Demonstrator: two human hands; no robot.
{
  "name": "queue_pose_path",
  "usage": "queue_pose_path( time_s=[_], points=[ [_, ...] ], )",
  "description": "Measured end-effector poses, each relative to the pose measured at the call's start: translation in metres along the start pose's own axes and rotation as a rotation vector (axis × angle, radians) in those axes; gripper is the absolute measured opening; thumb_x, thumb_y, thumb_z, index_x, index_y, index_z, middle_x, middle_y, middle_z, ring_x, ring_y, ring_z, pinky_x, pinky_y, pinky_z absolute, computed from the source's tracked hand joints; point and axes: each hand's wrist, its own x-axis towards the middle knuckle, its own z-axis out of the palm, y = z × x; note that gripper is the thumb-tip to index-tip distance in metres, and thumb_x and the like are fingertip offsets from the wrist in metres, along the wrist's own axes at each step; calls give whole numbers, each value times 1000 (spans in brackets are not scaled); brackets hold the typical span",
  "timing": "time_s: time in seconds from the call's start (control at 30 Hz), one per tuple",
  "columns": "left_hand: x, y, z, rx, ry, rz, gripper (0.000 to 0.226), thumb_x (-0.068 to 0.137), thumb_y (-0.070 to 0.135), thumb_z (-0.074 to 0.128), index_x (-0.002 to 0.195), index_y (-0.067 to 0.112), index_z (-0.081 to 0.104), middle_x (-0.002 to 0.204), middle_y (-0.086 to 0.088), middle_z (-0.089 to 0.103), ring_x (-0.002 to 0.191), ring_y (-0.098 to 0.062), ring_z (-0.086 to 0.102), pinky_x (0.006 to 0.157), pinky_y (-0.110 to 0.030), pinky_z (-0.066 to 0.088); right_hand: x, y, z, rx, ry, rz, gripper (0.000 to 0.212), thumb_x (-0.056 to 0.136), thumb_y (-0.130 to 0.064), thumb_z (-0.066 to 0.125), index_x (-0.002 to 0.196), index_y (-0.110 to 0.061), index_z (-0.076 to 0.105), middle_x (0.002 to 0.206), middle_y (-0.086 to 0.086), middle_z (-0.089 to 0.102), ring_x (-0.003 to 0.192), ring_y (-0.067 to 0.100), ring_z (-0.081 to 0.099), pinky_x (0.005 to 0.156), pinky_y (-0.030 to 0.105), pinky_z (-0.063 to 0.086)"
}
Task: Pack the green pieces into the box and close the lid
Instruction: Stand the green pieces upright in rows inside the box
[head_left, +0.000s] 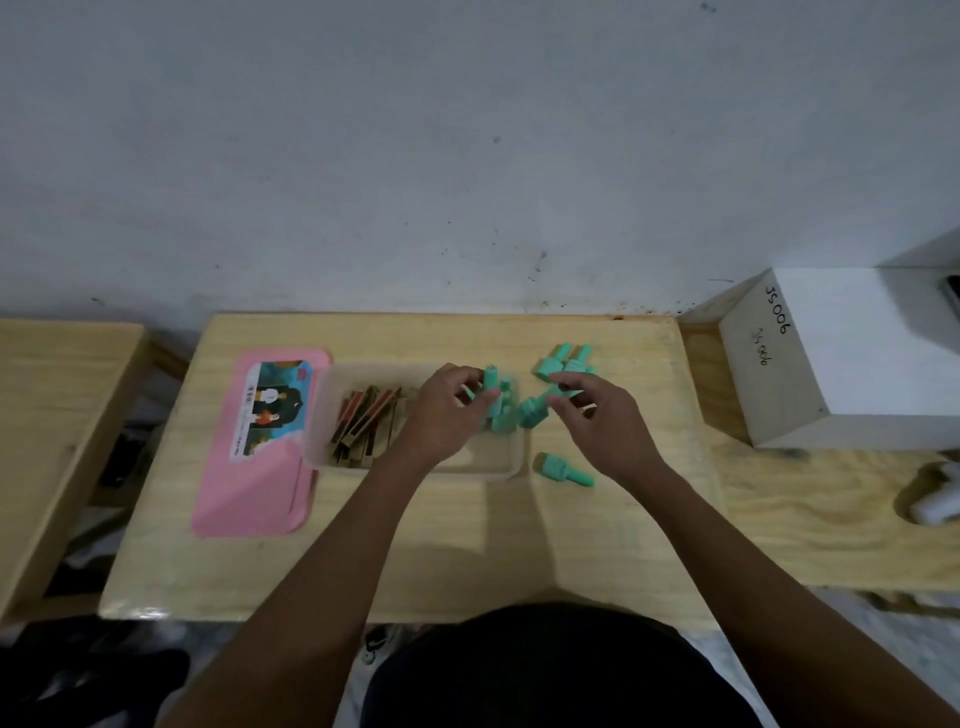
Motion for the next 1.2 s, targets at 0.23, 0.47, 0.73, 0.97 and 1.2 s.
queue_pose_path(
  time_s=[0.23, 0.47, 0.73, 0.97, 1.2],
  points=[
    [-9, -16, -5, 107, 19, 33, 24, 86, 28, 68, 107, 17, 70, 100, 3, 67, 80, -16, 63, 57, -6, 38, -5, -6, 36, -189, -64, -77, 23, 85, -29, 71, 108, -28, 68, 97, -17, 66, 71, 3, 58, 65, 24, 47],
    [-15, -29, -3, 176, 34, 17, 24, 87, 27, 67, 109, 19, 71, 90, 6, 66, 75, -14, 64, 53, -9, 36, -4, -3, 61, -544, -56, -224, 24, 85, -31, 67, 107, -24, 73, 96, -3, 75, 82, 18, 65, 71, 30, 42],
    [-13, -54, 10, 133, -34, -28, 25, 85, 26, 68, 109, 19, 72, 99, 1, 71, 78, -17, 63, 72, -33, 54, -1, 10, 72, -727, -3, -234, 18, 81, -30, 71, 99, -26, 75, 94, -4, 71, 85, 22, 62, 75, 38, 43],
    [-9, -61, 20, 178, -66, -32, 31, 88, 25, 66, 117, 15, 69, 99, -7, 62, 79, -20, 61, 66, -25, 47, -2, 10, 72, -714, 44, -238, 19, 78, -30, 74, 96, -25, 75, 91, -5, 72, 84, 21, 61, 73, 38, 43],
    [-7, -68, 34, 228, -58, -48, 27, 85, 24, 67, 111, 20, 72, 90, -2, 60, 79, -21, 60, 71, -34, 52, -2, 17, 67, -622, 12, -257, 18, 81, -28, 72, 98, -24, 75, 93, -5, 72, 85, 19, 61, 71, 37, 48]
  ],
)
